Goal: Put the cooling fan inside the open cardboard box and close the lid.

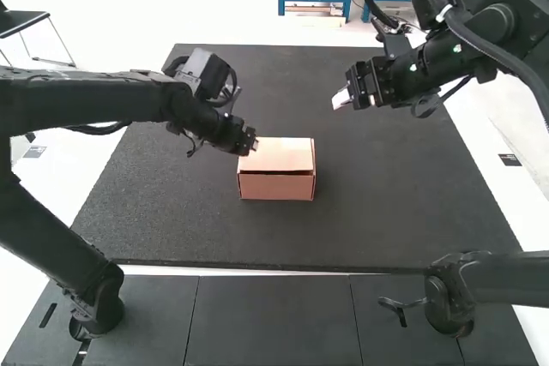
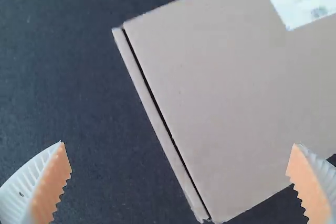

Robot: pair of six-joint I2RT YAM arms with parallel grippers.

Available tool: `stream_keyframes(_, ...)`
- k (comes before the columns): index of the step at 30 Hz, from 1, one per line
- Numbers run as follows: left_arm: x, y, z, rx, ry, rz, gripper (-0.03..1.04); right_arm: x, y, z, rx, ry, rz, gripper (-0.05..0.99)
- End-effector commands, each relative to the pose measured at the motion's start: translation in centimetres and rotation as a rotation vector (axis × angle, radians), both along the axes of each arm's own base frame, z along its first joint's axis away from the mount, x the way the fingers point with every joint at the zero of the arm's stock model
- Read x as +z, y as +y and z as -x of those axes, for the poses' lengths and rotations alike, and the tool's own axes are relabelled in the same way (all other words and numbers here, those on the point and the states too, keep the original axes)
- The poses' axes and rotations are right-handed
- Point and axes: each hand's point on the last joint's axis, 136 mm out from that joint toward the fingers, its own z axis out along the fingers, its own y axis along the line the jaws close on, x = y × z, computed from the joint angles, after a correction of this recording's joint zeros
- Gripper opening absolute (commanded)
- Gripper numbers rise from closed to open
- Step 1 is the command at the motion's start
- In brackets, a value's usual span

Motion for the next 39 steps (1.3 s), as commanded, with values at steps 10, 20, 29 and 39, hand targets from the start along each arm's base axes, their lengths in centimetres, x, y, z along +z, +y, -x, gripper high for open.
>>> stream_keyframes(10,5.2,6.0,0.4,0.146,-0.201,0.101,0.97,0.2,-0.2,-2.6,-0.112,-0.191,-0.112,0.83)
stream_keyframes(20,5.1,9.4,1.9,0.165,-0.474,0.138,0.97,0.0,-5.5,-6.9,-0.352,-0.512,-0.201,0.83)
stream_keyframes(29,8.1,11.0,4.1,0.093,-0.758,0.168,0.97,-1.8,-11.1,-5.9,-0.422,-0.715,-0.212,0.82)
stream_keyframes(39,9.8,11.3,6.7,0.032,-0.923,0.268,0.97,-3.2,-10.8,-3.2,-0.353,-0.896,-0.263,0.81)
